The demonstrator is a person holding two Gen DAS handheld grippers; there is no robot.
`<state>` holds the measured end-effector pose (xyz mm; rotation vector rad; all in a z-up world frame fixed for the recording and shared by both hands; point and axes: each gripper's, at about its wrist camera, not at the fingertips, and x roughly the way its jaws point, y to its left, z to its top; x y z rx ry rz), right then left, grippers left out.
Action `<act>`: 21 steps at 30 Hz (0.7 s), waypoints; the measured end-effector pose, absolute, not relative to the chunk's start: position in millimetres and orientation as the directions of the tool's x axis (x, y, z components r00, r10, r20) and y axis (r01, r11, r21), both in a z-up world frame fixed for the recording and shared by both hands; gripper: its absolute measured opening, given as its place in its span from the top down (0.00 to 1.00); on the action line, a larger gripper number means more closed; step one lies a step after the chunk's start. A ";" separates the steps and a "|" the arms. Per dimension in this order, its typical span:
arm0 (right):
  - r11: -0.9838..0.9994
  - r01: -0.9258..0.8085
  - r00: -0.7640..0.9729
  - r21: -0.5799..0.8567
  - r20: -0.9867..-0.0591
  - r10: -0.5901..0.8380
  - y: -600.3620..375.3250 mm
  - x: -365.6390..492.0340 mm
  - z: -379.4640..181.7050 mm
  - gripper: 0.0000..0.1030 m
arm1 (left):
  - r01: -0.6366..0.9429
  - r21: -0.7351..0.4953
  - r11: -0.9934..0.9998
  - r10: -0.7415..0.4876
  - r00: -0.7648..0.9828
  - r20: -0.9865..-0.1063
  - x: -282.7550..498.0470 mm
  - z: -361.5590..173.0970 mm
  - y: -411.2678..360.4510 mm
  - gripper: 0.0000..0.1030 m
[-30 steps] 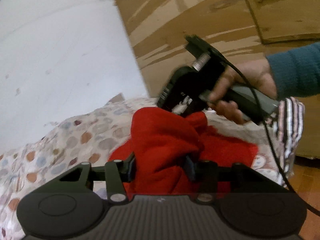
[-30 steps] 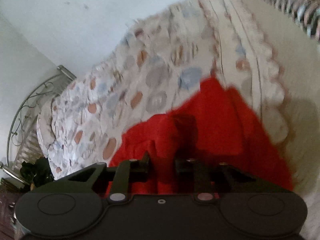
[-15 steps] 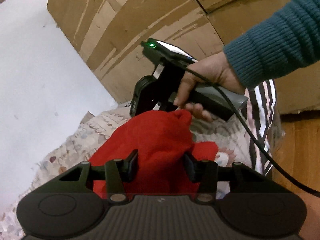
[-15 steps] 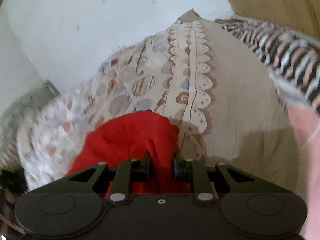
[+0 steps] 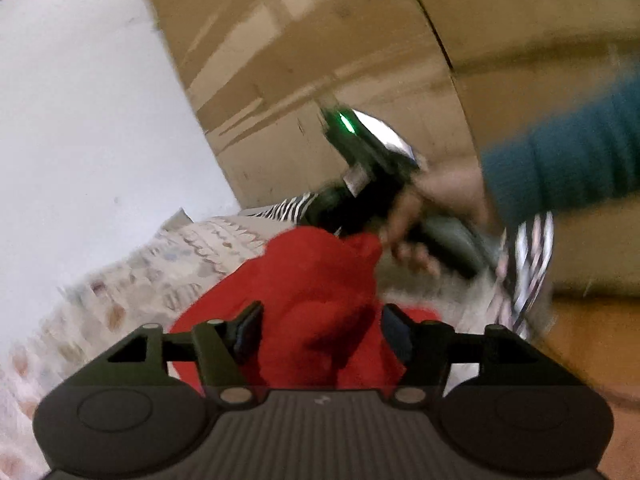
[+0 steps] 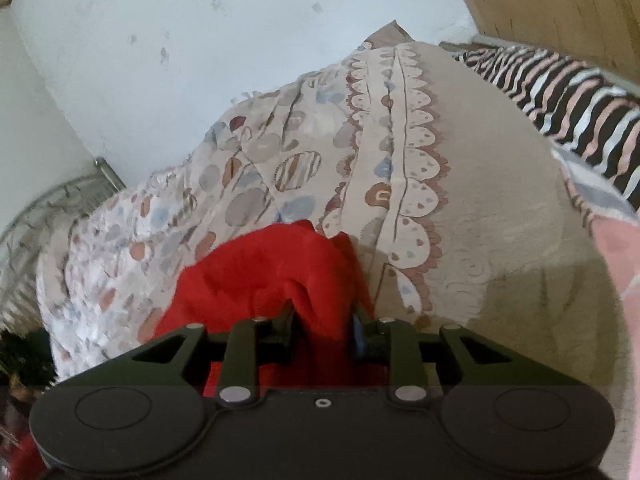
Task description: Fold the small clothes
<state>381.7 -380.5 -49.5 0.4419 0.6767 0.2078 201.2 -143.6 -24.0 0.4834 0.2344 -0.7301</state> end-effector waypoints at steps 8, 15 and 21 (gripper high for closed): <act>0.901 -0.014 0.779 0.434 -0.560 0.282 -377.6 378.4 -54.8 0.64 | 0.615 -0.079 0.784 -0.602 0.725 -0.334 222.3 5.8 -45.7 0.15; 0.887 0.032 0.790 0.460 -0.555 0.259 -379.2 371.3 -56.2 0.57 | 0.306 -0.642 0.703 -0.680 0.554 -0.481 308.6 -24.1 4.9 0.14; 0.902 0.081 0.811 0.424 -0.554 0.187 -375.4 350.7 -40.3 0.51 | 0.297 -0.642 0.707 -0.681 0.534 -0.502 312.8 -41.1 3.5 0.10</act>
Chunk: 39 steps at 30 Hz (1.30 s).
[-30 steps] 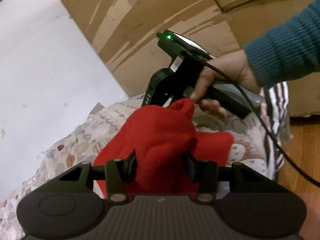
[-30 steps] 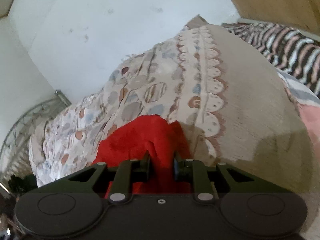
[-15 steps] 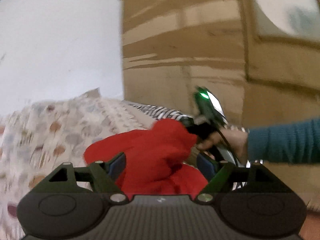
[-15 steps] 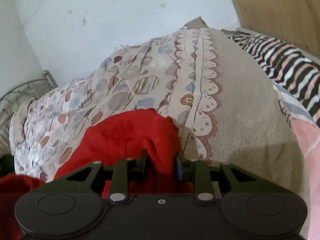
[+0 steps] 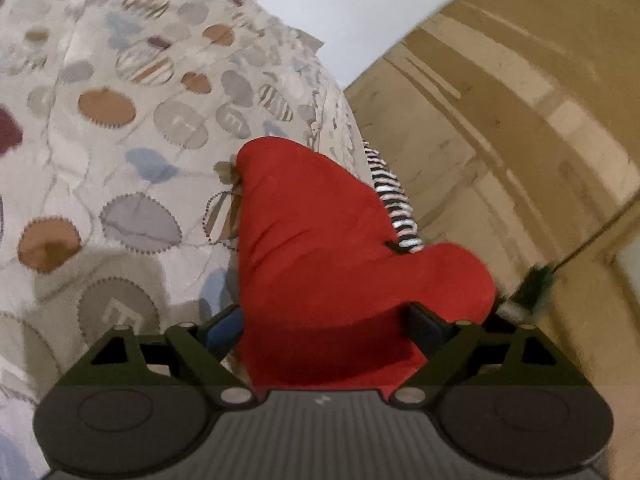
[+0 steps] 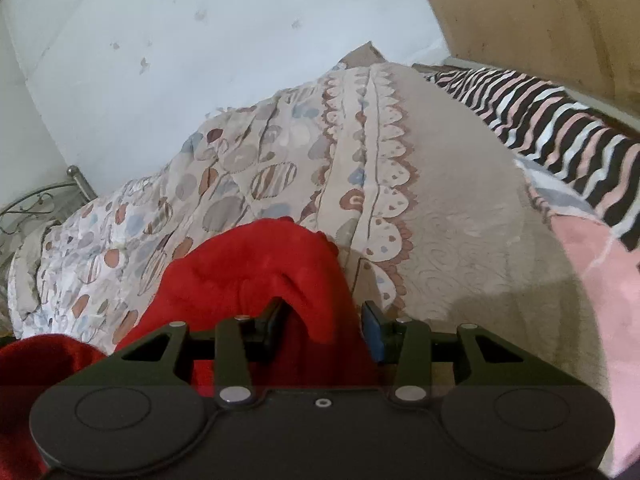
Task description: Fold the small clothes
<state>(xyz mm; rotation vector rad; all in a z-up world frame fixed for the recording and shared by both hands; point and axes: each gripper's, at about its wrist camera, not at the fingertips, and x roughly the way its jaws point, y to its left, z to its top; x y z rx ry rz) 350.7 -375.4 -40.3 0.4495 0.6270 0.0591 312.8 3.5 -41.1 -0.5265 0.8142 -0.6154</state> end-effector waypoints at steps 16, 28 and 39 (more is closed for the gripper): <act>0.922 -0.057 0.863 0.383 -0.445 0.239 -329.8 280.9 2.3 0.04 | 0.428 -0.395 0.813 -0.583 0.604 -0.543 285.1 -35.5 -26.2 0.08; 0.902 -0.028 0.919 0.432 -0.344 0.193 -344.8 247.9 -100.7 0.01 | 0.466 -0.368 0.805 -0.592 0.578 -0.562 277.3 -54.1 -38.7 0.08; 0.883 -0.080 0.916 0.462 -0.316 0.248 -358.5 246.4 -86.9 0.01 | 0.450 -0.365 0.815 -0.578 0.581 -0.573 273.5 -54.4 -34.1 0.05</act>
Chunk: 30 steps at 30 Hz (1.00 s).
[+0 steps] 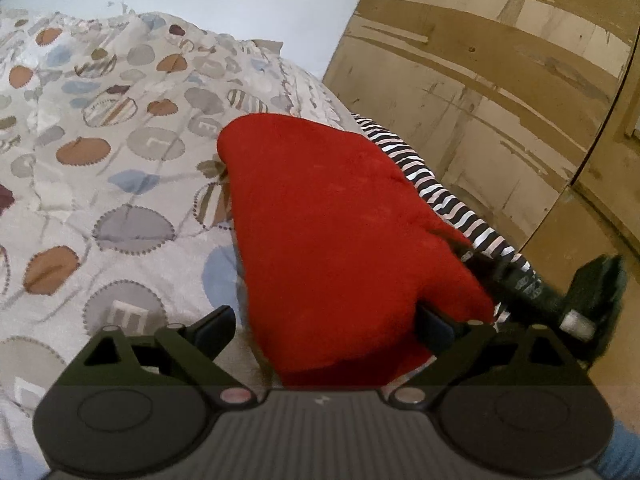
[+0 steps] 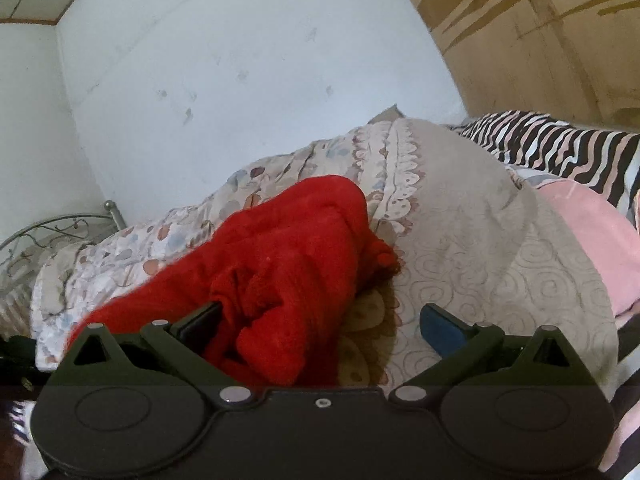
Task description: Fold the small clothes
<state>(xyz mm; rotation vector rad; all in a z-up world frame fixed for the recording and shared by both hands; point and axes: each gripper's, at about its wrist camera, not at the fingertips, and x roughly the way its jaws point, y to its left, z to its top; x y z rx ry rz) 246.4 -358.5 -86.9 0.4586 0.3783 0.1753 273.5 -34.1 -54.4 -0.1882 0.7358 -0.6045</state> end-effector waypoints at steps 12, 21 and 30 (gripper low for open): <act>0.895 -0.093 0.891 0.436 -0.365 0.270 -367.3 304.1 -58.6 0.01 | 0.441 -0.360 0.822 -0.568 0.584 -0.580 273.7 -54.6 -35.2 0.04; 0.878 -0.119 0.880 0.463 -0.361 0.310 -367.6 317.9 -99.4 0.01 | 0.460 -0.333 0.823 -0.563 0.584 -0.585 274.2 -54.2 -42.2 0.04; 0.884 -0.115 0.891 0.453 -0.346 0.293 -366.2 316.8 -101.8 0.01 | 0.449 -0.324 0.833 -0.552 0.629 -0.547 260.0 -18.2 -40.8 0.14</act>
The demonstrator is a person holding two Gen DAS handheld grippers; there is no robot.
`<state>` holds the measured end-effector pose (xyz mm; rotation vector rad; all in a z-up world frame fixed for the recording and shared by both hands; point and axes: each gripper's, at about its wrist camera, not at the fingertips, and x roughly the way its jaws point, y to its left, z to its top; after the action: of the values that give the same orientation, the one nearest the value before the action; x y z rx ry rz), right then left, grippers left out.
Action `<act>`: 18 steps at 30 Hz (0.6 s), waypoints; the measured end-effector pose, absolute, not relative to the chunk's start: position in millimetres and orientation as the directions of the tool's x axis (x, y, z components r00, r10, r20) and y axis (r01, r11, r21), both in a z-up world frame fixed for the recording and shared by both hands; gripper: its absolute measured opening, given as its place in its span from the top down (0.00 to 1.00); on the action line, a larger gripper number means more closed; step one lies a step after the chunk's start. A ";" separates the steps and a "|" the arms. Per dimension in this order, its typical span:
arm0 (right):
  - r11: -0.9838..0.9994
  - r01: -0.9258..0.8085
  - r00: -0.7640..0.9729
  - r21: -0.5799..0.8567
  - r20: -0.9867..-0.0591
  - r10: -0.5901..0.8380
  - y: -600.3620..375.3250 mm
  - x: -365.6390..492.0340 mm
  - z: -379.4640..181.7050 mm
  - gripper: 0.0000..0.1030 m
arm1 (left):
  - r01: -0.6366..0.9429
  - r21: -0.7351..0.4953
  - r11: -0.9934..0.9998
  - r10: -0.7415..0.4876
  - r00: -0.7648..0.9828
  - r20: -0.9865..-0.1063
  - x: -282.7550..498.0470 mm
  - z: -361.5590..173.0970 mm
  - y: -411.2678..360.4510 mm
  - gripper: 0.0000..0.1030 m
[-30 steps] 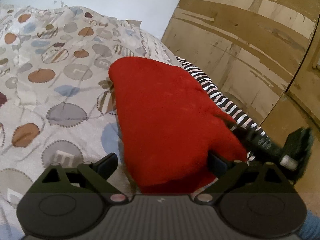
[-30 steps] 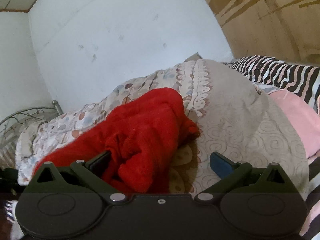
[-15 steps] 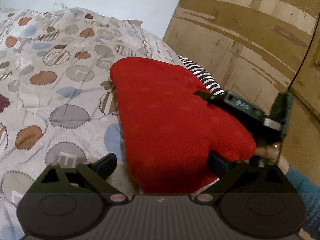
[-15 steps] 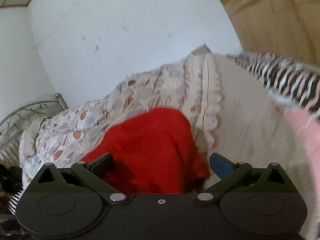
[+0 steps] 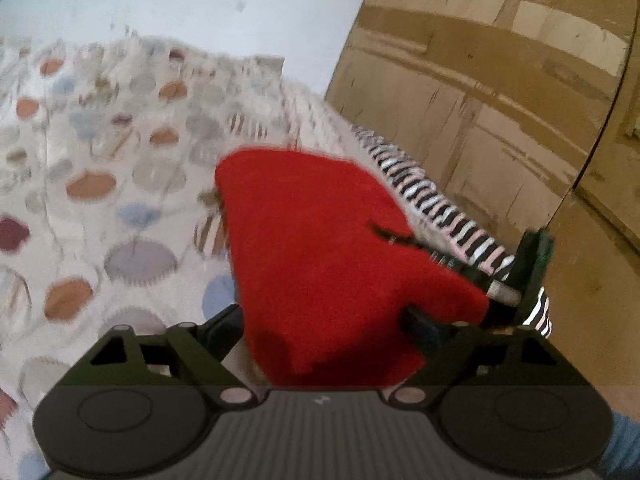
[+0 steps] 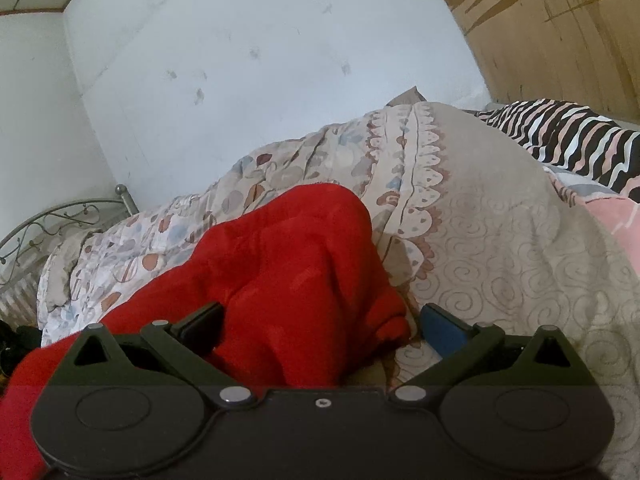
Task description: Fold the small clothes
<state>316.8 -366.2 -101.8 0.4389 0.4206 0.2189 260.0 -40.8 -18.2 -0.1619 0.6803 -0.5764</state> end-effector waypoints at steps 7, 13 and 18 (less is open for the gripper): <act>0.857 -0.133 0.902 0.499 -0.297 0.313 -373.4 312.6 -108.1 0.01 | 0.420 -0.425 0.802 -0.597 0.598 -0.535 287.6 -18.9 -46.1 0.11; 0.834 -0.149 0.901 0.531 -0.275 0.336 -379.4 311.8 -109.6 0.01 | 0.386 -0.457 0.801 -0.596 0.589 -0.546 294.0 -38.8 -45.8 0.00; 0.834 -0.148 0.901 0.532 -0.276 0.336 -378.5 311.9 -109.3 0.01 | 0.386 -0.492 0.780 -0.621 0.572 -0.537 296.4 -54.1 -43.1 0.00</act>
<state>311.9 -378.5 -109.3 0.5262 0.3716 0.2623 296.4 -43.1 -54.1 -0.3397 0.7561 -0.6037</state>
